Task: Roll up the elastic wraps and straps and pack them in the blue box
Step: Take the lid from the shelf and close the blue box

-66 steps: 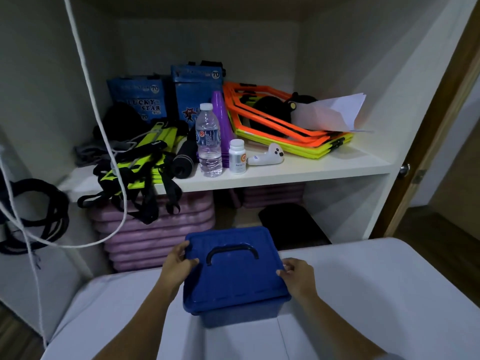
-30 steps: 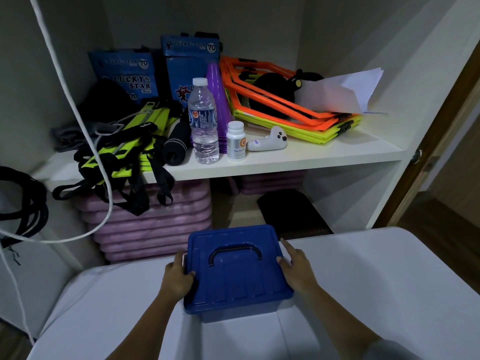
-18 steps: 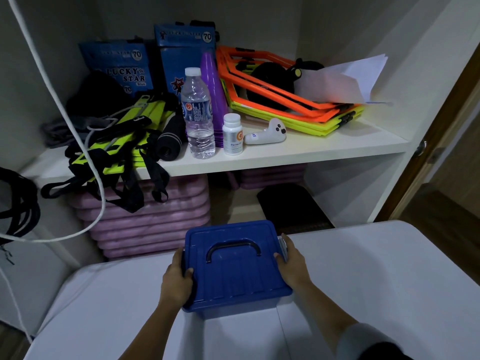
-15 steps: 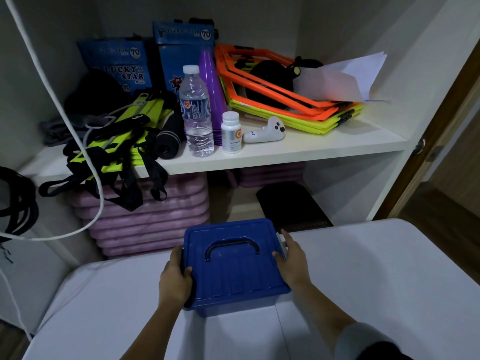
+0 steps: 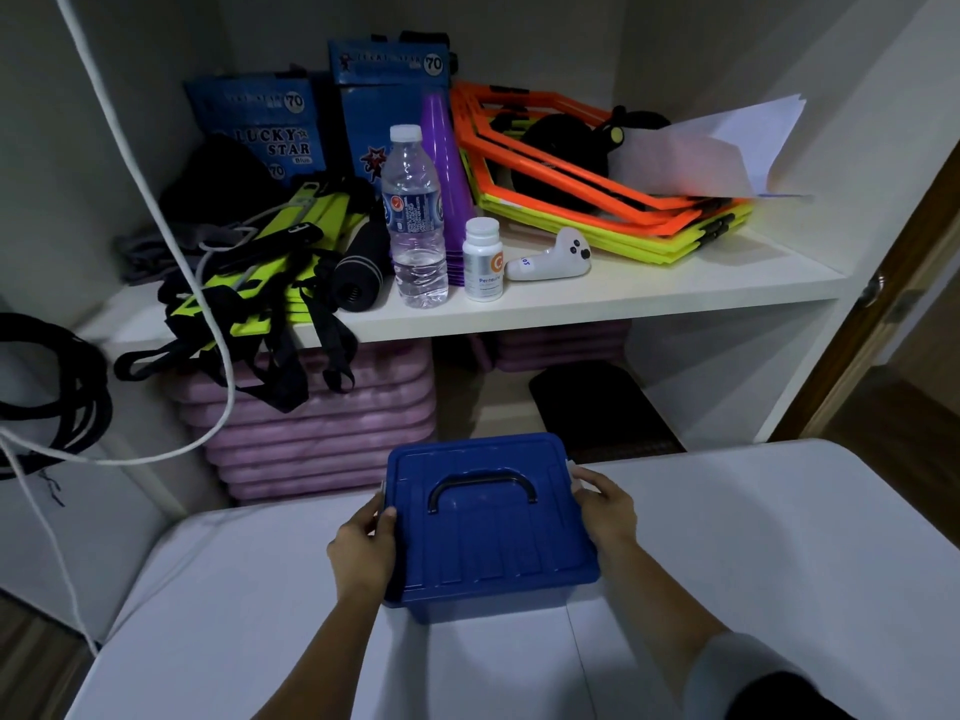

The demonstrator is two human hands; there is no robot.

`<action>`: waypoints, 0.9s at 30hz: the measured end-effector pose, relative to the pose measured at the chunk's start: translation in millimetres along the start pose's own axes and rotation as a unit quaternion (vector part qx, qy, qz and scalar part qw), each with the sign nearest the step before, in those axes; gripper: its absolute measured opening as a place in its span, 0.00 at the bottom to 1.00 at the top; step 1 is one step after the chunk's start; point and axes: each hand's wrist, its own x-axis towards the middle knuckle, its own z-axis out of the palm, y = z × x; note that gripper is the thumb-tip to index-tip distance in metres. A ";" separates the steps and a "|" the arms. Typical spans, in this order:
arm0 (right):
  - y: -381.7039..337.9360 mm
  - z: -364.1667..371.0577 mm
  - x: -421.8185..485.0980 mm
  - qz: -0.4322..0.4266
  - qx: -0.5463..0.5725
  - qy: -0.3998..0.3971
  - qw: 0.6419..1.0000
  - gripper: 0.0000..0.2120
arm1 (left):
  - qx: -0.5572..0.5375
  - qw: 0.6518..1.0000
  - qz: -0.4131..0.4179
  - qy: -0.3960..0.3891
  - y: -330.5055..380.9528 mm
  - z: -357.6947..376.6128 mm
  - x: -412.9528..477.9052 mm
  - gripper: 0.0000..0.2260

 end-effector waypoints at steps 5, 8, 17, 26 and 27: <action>-5.6 -0.7 3.9 0.045 0.063 -0.035 0.996 0.18 | -0.045 0.997 -0.055 0.029 -0.1 -0.2 10.2 0.12; -6.4 -1.5 4.4 0.046 0.056 -0.047 0.996 0.19 | -0.053 0.995 -0.070 0.043 0.4 1.0 12.6 0.12; -4.0 -1.7 6.8 0.006 0.007 -0.054 0.998 0.16 | -0.091 0.991 -0.094 0.019 -1.2 -2.6 17.7 0.10; 0.1 1.2 -2.0 -0.003 0.010 -0.052 0.999 0.18 | -0.093 0.991 -0.095 0.005 0.4 1.2 21.5 0.09; 1.1 1.3 -1.9 -0.013 0.004 -0.047 0.999 0.17 | -0.089 0.992 -0.094 0.010 0.9 2.0 22.2 0.09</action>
